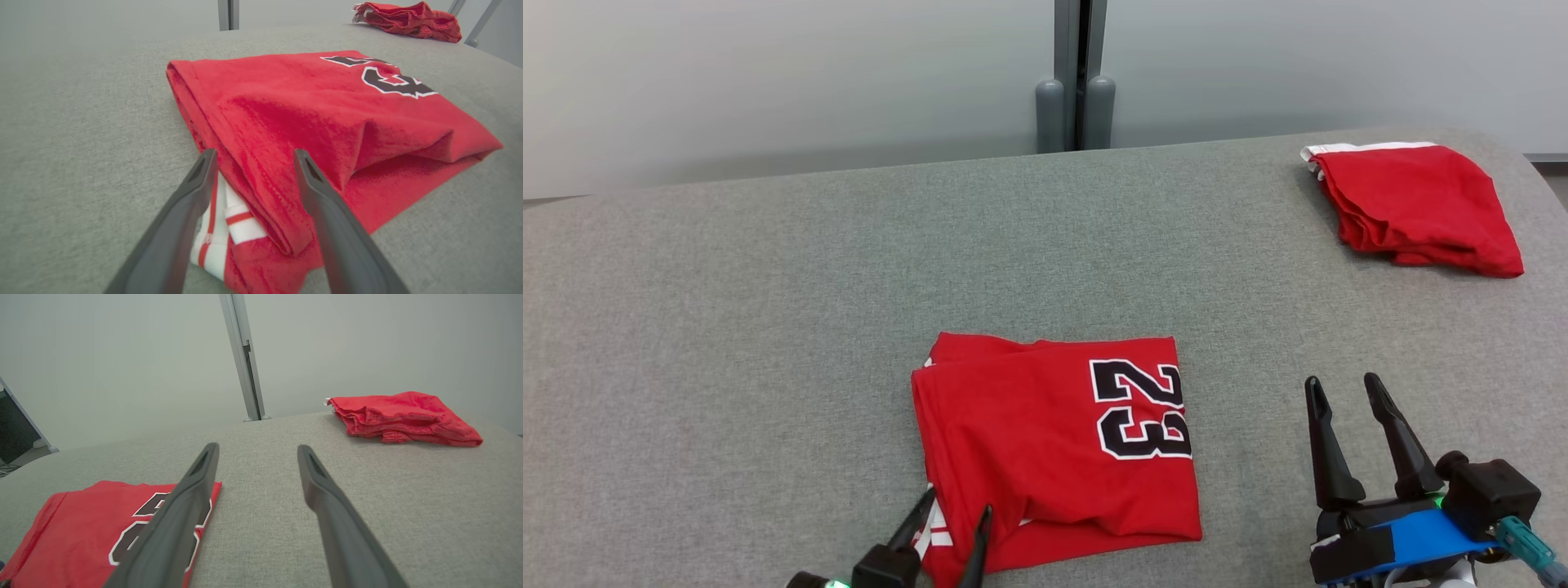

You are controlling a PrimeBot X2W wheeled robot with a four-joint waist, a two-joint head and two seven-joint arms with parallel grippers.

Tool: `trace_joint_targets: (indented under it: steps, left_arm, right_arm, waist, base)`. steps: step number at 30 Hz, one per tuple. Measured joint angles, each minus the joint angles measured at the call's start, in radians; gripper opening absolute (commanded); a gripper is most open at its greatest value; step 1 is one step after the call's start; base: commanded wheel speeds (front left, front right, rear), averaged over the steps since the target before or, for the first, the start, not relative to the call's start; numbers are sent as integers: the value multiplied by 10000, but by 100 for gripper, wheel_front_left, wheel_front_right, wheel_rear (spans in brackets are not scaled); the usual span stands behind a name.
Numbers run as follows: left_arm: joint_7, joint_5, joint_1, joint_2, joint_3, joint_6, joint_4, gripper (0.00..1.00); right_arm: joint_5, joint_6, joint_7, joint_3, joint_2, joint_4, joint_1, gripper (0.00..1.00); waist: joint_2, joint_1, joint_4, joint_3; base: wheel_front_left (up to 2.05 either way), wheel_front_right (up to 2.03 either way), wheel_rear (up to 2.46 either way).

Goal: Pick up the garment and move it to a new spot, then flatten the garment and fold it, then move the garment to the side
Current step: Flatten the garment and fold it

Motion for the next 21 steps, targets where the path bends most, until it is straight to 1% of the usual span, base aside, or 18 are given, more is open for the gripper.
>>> trace_joint_targets:
  steps: [8, 9, 11, 12, 16, 21]
  left_arm:
    - [0, -219, -165, 2, -376, -4, 623, 100]
    - [0, -267, -173, 0, -410, -13, 685, 91]
    - [-2, -341, -256, -2, -454, -15, 869, 7]
    - [0, -412, -292, -4, -439, -15, 851, 0]
    - [0, -575, -361, 4, -318, -17, 648, 0]
    - [0, -639, -300, 153, -119, -13, 180, 0]
  right_arm:
    - [69, 0, 0, 15, 2, 58, -45, 100]
    - [69, 0, 0, 13, 0, 59, -48, 100]
    - [69, 0, 0, 29, 0, 59, -58, 100]
    - [69, 2, 0, 44, 0, 54, -58, 100]
    - [69, 0, 0, 69, 2, 38, -58, 100]
    - [69, 0, 0, 61, 2, 100, -46, 100]
  waist:
    - [0, 0, -73, 46]
    - [0, 0, -71, 51]
    - [0, 0, -64, 51]
    - [0, 0, -59, 51]
    - [0, 0, -36, 42]
    - [0, 0, 33, -5]
  base:
    - [0, 0, 0]
    - [0, 0, 0]
    - [0, 0, 0]
    - [0, 0, 0]
    - [0, 0, 0]
    - [0, 0, 0]
